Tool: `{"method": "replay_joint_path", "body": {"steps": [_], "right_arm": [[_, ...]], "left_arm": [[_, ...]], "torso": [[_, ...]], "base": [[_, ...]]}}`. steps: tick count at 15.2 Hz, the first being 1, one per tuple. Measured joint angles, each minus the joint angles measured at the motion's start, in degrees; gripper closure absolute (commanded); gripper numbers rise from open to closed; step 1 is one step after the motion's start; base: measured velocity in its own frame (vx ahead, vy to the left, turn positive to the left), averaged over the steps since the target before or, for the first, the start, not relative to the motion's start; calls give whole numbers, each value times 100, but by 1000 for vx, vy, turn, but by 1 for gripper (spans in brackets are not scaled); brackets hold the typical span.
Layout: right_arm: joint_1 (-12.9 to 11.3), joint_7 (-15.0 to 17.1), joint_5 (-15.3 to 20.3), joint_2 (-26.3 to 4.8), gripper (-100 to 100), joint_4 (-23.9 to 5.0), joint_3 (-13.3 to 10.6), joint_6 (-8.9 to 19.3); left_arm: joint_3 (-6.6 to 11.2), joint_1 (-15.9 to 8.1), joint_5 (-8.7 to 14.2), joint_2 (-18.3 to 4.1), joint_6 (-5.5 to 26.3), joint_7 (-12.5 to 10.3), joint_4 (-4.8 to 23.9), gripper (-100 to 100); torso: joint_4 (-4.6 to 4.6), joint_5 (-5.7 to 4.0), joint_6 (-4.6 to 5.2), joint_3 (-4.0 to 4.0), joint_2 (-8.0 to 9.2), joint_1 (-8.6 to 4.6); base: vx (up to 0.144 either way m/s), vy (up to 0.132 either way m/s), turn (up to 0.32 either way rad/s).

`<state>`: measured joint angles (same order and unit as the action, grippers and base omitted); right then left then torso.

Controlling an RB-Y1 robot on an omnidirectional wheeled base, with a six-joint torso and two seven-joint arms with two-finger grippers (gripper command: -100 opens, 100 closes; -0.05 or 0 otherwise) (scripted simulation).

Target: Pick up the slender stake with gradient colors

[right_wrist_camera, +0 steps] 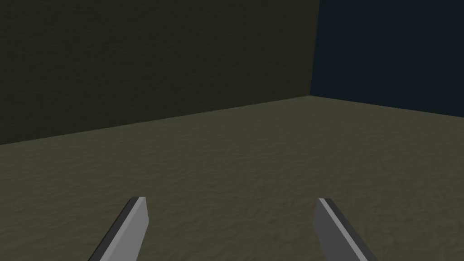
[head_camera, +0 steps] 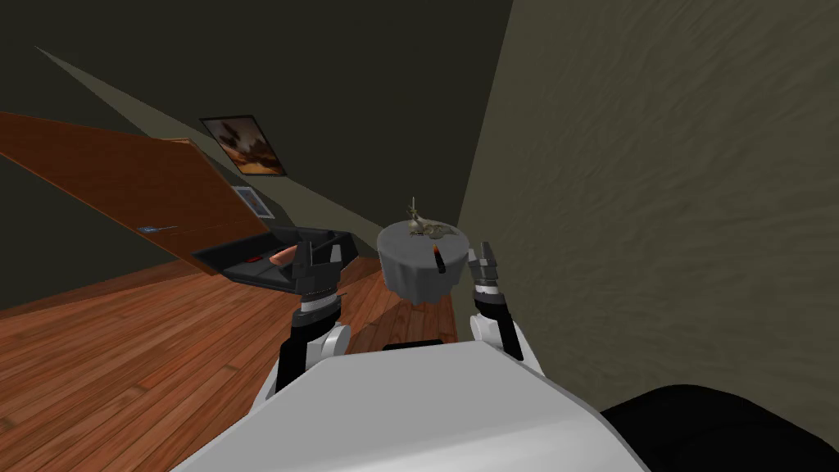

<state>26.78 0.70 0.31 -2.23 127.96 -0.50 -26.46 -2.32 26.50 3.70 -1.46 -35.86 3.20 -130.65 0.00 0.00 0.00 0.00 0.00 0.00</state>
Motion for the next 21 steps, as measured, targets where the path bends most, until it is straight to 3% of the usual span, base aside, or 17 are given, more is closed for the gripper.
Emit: {"method": "replay_joint_path", "body": {"steps": [21], "right_arm": [[-1736,-1219,2296,-1717,-100,-891,-172,-1284]], "left_arm": [[0,0,0,0,0,0,0,0]], "torso": [[-2,0,0,-5,-8,-2]], "base": [[14,-8,36]]}}
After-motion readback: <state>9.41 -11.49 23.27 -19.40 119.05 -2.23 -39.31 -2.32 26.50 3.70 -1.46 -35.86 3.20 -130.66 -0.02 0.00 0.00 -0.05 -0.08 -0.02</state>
